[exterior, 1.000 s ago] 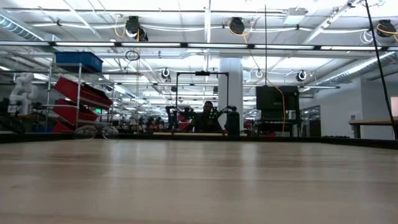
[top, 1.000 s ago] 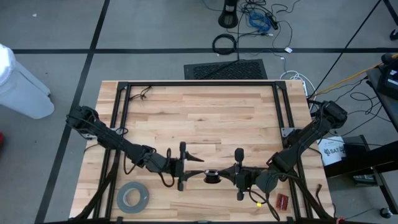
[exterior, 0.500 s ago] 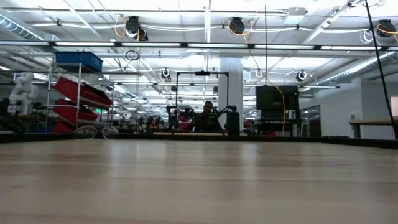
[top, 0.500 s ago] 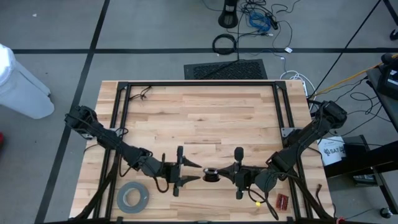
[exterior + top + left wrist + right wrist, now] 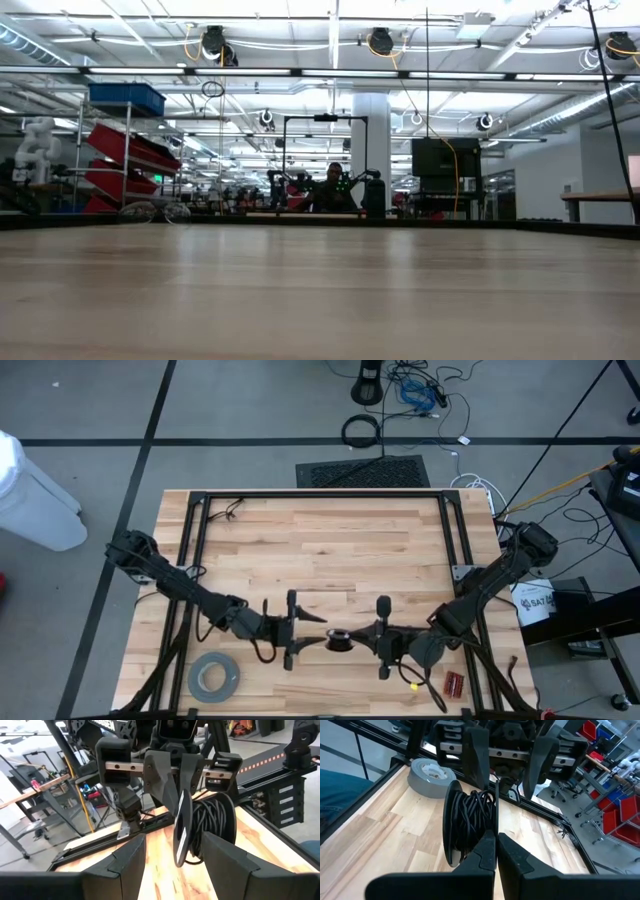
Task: Coil cords
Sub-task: Uncoil the black wire from the spool
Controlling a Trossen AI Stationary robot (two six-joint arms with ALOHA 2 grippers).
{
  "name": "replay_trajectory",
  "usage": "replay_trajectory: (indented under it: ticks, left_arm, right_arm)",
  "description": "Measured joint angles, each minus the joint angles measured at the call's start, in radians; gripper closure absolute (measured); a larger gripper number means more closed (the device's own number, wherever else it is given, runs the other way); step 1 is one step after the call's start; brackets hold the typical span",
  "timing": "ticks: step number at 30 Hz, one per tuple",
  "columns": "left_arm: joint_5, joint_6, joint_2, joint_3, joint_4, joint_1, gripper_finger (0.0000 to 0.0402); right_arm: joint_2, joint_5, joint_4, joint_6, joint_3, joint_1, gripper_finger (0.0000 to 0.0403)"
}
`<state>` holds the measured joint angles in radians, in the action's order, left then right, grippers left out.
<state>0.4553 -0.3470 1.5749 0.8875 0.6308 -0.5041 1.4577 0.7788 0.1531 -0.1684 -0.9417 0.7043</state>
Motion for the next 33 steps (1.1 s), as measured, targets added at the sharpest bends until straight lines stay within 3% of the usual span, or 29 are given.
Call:
replay_trajectory:
  ticks: [10,20,33]
  left_arm:
    - [-0.011,-0.019,0.017,0.0,0.013,0.001,0.0209]
    - [-0.012,-0.027,0.016,0.0,0.015,0.001,0.0266]
    - [0.027,-0.053,0.067,0.053,0.008,0.003,0.0273]
  right_arm:
    - [0.001,-0.002,-0.001,0.008,0.0,-0.006,0.0403]
    - [0.001,-0.022,0.0,0.008,0.0,-0.018,0.0403]
    - [0.002,-0.021,-0.003,0.015,0.0,-0.017,0.0403]
